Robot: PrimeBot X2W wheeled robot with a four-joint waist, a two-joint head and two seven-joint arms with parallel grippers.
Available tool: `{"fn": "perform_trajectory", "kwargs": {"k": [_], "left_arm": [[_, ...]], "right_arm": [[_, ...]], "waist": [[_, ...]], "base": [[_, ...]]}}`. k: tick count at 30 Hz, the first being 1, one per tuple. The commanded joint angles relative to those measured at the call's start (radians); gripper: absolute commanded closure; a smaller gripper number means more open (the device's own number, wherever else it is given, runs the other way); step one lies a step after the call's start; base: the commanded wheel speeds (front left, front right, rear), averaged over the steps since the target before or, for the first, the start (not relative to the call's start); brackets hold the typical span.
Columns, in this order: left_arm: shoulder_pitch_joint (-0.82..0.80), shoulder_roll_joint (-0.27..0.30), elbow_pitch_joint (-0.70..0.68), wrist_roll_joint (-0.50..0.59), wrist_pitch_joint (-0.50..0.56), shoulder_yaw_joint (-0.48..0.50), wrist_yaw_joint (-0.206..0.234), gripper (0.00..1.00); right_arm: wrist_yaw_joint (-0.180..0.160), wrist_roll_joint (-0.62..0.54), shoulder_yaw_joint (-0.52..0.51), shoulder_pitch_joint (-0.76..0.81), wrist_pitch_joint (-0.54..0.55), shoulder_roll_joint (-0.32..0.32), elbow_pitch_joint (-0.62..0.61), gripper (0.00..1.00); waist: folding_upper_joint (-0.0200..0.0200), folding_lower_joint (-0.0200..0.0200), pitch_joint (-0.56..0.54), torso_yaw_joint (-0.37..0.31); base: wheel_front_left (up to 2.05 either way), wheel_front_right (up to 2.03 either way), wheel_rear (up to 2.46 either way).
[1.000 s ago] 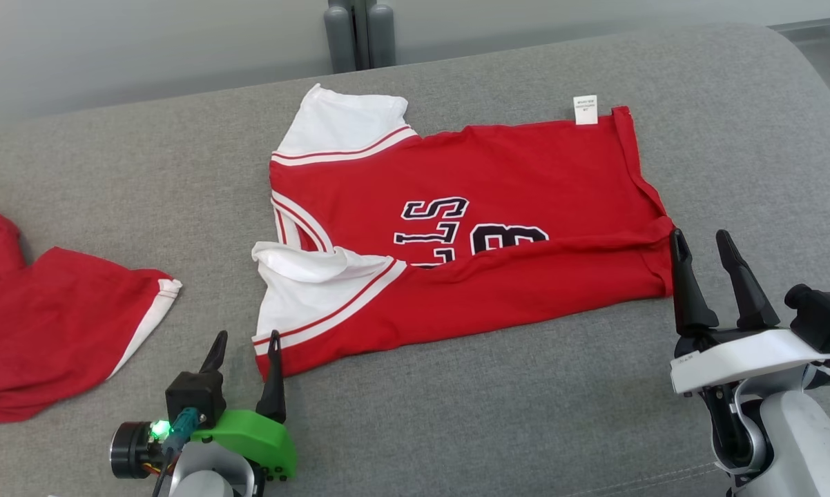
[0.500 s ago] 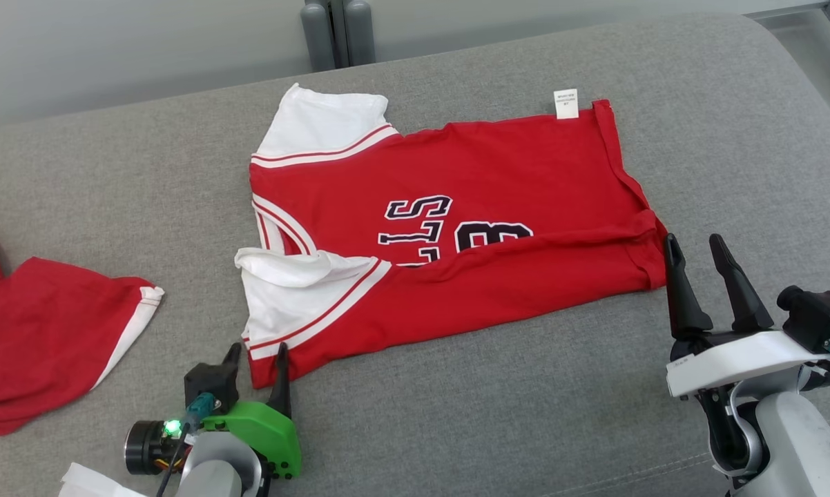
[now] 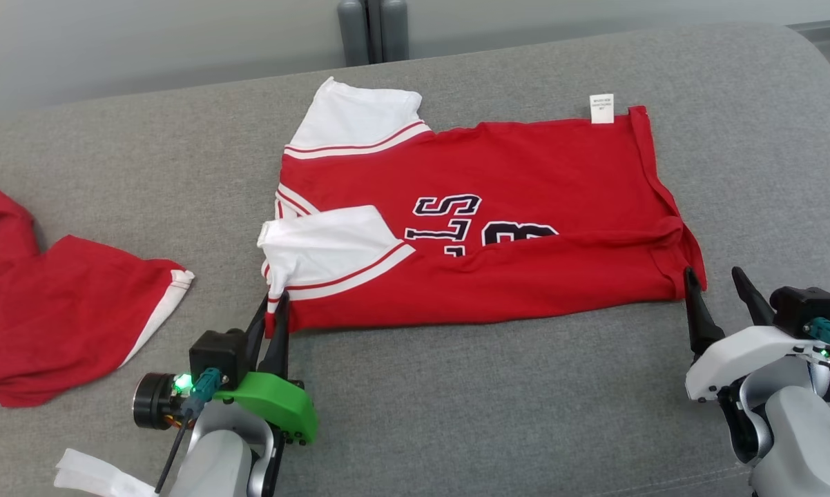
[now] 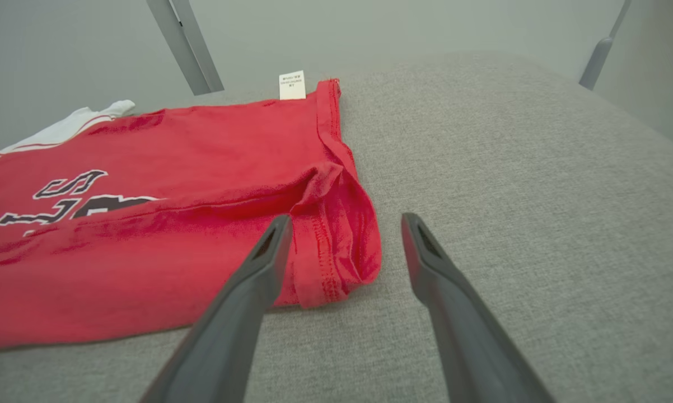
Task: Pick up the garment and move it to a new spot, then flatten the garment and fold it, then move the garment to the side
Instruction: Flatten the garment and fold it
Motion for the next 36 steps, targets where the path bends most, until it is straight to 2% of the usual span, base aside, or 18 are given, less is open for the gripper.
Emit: {"fn": "perform_trajectory", "kwargs": {"k": [1, 11, 15, 19, 23, 24, 25, 26, 36], "left_arm": [[0.015, 0.007, -0.017, 0.005, 0.0, 0.0, -0.005, 1.0], [0.036, 0.007, -0.091, 0.014, 0.0, -0.038, -0.022, 1.0], [0.034, 0.007, -0.093, 0.015, -0.001, -0.045, -0.024, 1.0], [0.032, 0.006, -0.089, 0.016, -0.001, -0.046, -0.026, 1.0], [0.032, 0.006, -0.085, 0.016, -0.001, -0.046, -0.025, 1.0], [0.033, 0.006, -0.083, 0.016, -0.001, -0.046, -0.024, 1.0], [0.035, 0.006, -0.079, 0.016, -0.001, -0.046, -0.023, 1.0], [0.037, 0.006, -0.073, 0.017, -0.001, -0.046, -0.021, 1.0], [0.077, 0.011, -0.002, 0.014, -0.001, -0.038, -0.027, 1.0]], "right_arm": [[0.0, -0.023, -0.006, -0.021, 0.01, 0.002, 0.033, 0.0], [0.0, -0.113, -0.024, -0.145, 0.023, 0.007, 0.262, 0.0], [0.0, -0.151, -0.065, -0.18, 0.006, -0.002, 0.342, 0.0], [-0.001, -0.181, -0.108, -0.202, -0.008, 0.01, 0.4, 0.0], [0.0, -0.162, -0.096, -0.217, -0.014, 0.033, 0.433, 0.0], [0.0, -0.153, -0.093, -0.218, -0.015, 0.036, 0.439, 0.22], [0.0, -0.142, -0.084, -0.219, -0.016, 0.039, 0.446, 0.95], [0.0, -0.133, -0.078, -0.22, -0.017, 0.039, 0.45, 1.0], [-0.001, 0.029, 0.032, -0.171, -0.006, -0.001, 0.408, 1.0]], "waist": [[0.0, 0.0, 0.006, 0.018], [0.0, 0.0, 0.03, 0.06], [0.0, 0.0, 0.035, 0.064], [0.0, 0.0, 0.035, 0.06], [0.0, 0.0, 0.031, 0.053], [0.0, 0.0, 0.029, 0.052], [0.0, 0.0, 0.026, 0.049], [0.0, 0.0, 0.024, 0.047], [0.0, 0.0, -0.037, 0.032]], "base": [[0.0, 0.0, 0.0], [0.0, 0.0, 0.0], [0.0, 0.0, 0.0], [0.0, 0.0, 0.0], [0.0, 0.0, 0.0], [0.0, 0.0, 0.0], [0.0, 0.0, 0.0], [0.0, 0.0, 0.0], [0.0, 0.0, 0.0]]}}
